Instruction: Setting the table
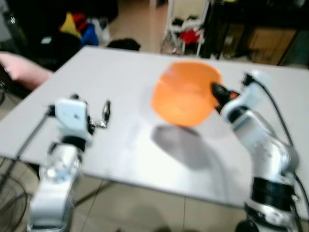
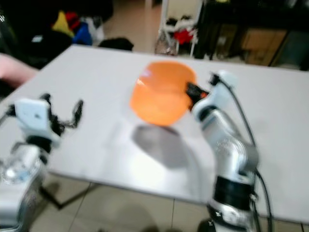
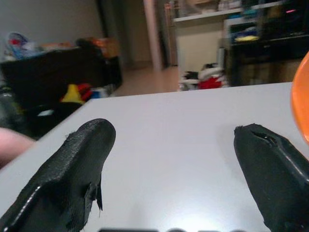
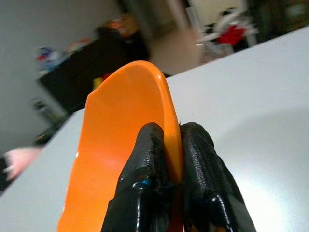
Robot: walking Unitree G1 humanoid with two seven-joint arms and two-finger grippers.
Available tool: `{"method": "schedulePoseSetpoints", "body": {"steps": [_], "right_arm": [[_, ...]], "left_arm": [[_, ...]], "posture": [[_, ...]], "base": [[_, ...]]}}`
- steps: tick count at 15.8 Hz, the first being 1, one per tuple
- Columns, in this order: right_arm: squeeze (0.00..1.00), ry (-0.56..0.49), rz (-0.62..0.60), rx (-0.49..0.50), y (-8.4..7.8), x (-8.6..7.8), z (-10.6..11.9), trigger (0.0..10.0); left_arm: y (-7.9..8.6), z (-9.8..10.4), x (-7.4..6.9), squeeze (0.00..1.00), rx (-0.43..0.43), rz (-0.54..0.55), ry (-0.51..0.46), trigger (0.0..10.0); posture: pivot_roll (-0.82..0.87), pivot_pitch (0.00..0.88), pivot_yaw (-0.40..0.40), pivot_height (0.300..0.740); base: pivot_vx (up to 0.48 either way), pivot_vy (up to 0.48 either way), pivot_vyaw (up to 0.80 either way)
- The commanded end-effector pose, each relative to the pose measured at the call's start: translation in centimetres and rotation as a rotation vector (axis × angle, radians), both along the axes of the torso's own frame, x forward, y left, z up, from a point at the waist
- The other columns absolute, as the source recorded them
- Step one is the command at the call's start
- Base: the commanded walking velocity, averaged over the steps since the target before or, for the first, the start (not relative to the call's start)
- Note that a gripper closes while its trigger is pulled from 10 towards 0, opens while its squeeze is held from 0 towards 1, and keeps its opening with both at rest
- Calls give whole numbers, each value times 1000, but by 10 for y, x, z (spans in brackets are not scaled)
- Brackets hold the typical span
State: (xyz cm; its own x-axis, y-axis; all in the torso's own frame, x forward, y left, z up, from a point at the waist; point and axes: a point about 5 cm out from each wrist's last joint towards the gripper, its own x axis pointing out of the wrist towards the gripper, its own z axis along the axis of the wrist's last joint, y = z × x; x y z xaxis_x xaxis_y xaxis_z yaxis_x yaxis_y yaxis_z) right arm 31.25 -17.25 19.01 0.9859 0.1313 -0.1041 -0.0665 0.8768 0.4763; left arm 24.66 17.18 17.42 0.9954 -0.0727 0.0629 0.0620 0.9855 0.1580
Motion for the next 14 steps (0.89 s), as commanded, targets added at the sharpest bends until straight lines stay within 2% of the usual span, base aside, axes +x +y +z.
{"method": "schedulePoseSetpoints", "body": {"steps": [1, 3, 4, 6, 7, 9, 10, 11, 12, 14], "right_arm": [[0, -35, 49, 3, 9, 2, 10, 10000], [0, 2, 73, -23, 12, 1, 6, 10000], [0, 12, 86, -14, 15, 0, 5, 10000], [0, 33, 112, 11, 19, -1, 5, 10000], [0, 55, 131, 5, 21, -1, 3, 10000], [0, 141, 214, -33, 28, -1, -3, 10000], [0, 157, 245, -2, 30, 0, -4, 10000], [0, 167, 264, 26, 31, 3, -3, 10000], [0, 180, 226, 66, 26, 16, -1, 10000], [0, 208, 178, 97, 22, 29, -3, 10000]], "left_arm": [[5, 5, -1, 0, 15, 12, -22, 10000], [6, 3, -2, 0, 19, 9, -18, 10000], [7, 2, -2, 0, 22, 3, -14, 10000], [8, 0, -2, 0, 25, -10, 4, 10000], [7, -2, -2, 0, 9, -24, 14, 10000], [4, -5, -6, 0, 32, -103, 44, 10000], [4, -4, -7, 0, 33, -115, 42, 10000], [5, -3, -8, 0, 27, -124, 37, 10000], [6, -2, -9, 0, 10, -148, 35, 10000], [4, -1, -10, 0, -13, -208, 47, 10000]], "posture": [[-114, 0, -5, 740], [-115, 0, -1, 740], [-116, 0, 1, 740], [-119, 0, 6, 740], [-122, 0, 7, 740], [-123, 0, 7, 740], [-120, 0, 6, 740], [-118, 0, 6, 740], [-115, 0, 7, 740], [-110, 0, 13, 740]], "base": [[386, 0, 0], [379, 0, -394], [368, 0, -788], [300, 0, 0], [0, 0, 0], [0, 0, 0], [0, 0, 0], [0, 0, 0], [0, 0, 0], [0, 0, 0]]}}
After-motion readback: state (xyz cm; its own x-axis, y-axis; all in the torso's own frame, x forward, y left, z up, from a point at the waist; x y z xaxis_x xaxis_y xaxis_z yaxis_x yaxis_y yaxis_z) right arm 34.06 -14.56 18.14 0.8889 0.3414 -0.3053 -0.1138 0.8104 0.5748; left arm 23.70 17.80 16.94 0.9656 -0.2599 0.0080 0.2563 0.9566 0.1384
